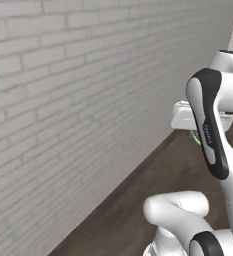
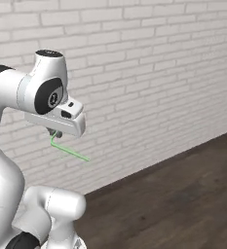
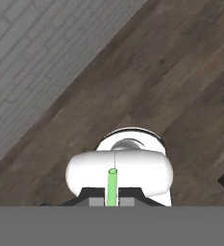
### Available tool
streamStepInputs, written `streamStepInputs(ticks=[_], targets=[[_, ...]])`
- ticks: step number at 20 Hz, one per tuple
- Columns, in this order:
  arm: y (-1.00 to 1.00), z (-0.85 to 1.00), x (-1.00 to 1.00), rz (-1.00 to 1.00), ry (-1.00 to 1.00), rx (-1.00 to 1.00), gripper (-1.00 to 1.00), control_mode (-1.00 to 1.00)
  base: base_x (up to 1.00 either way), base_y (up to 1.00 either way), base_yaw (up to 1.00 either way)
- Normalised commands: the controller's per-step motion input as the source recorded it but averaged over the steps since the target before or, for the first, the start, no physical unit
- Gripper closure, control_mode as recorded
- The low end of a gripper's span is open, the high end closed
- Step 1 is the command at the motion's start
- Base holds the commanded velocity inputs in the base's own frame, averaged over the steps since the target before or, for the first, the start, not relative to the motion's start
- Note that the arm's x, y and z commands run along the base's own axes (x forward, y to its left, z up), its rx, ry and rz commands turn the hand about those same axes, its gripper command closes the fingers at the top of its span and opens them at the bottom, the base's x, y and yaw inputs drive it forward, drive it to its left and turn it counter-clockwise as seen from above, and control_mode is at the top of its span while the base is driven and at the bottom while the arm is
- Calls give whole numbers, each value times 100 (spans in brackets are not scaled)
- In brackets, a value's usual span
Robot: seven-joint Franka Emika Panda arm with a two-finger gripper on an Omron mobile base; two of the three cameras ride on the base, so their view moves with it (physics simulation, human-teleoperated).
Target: Take a straw from the drawer in front and place it inside the glass cup on the dining counter.
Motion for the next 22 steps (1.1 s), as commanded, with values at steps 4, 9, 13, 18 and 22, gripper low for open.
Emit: streamStepInputs(ticks=[4, 9, 13, 18, 22], targets=[[0, 0, 0, 0, 0, 0, 100, 100, 68, 16, -62], [0, 0, 0, 0, 0, 0, 100, 100, 58, 19, -65], [0, 0, 0, 0, 0, 0, 100, 100, 46, 23, -69], [0, 0, 0, 0, 0, 0, 100, 100, 34, 27, -73], [0, 0, 0, 0, 0, 0, 100, 100, 32, 35, -74]])
